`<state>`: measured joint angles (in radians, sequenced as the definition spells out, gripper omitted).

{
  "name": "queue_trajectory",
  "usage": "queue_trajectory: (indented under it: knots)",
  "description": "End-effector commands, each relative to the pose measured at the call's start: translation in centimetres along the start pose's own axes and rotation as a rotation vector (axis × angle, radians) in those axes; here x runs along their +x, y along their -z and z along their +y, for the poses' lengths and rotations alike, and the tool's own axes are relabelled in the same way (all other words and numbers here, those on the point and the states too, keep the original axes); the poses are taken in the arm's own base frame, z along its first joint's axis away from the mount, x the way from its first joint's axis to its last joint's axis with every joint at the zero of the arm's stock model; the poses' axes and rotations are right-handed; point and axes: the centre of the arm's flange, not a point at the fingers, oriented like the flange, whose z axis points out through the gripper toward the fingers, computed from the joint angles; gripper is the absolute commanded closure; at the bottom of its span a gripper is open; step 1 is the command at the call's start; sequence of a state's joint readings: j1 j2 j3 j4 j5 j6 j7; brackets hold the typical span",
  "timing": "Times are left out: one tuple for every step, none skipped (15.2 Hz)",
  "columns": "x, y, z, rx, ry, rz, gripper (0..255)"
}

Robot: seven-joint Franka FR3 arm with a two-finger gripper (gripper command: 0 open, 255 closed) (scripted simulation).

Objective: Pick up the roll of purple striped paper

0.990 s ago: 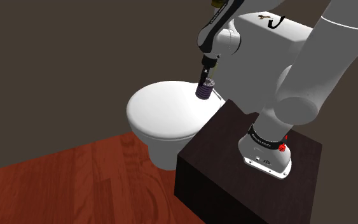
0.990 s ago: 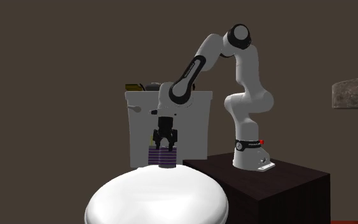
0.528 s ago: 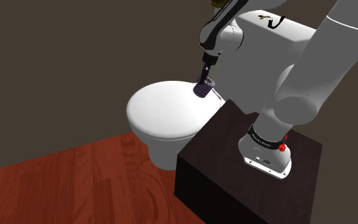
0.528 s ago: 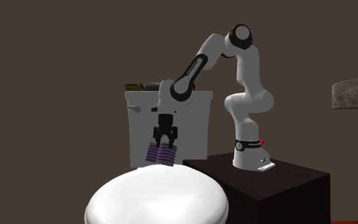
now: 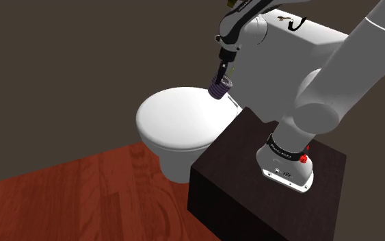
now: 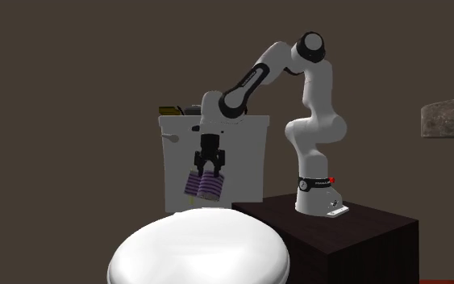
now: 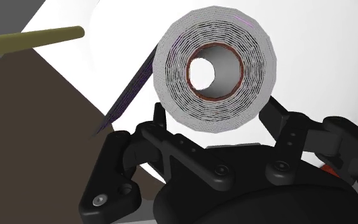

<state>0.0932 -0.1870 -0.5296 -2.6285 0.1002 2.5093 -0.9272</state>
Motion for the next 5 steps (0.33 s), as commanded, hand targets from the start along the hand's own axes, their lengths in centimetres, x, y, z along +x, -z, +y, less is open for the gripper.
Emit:
queue_trajectory:
  knots:
    - [0.1, 1.2, -0.2, -0.001, 0.0, 0.0, 255]
    - [0.2, 1.7, -0.2, -0.001, 0.0, 0.0, 255]
    - [0.3, 2.2, -0.2, -0.001, 0.0, 0.0, 255]
    - [0.3, 2.3, -0.2, -0.001, 0.0, 0.0, 255]
    - [0.3, 2.3, -0.2, -0.001, 0.0, 0.0, 255]
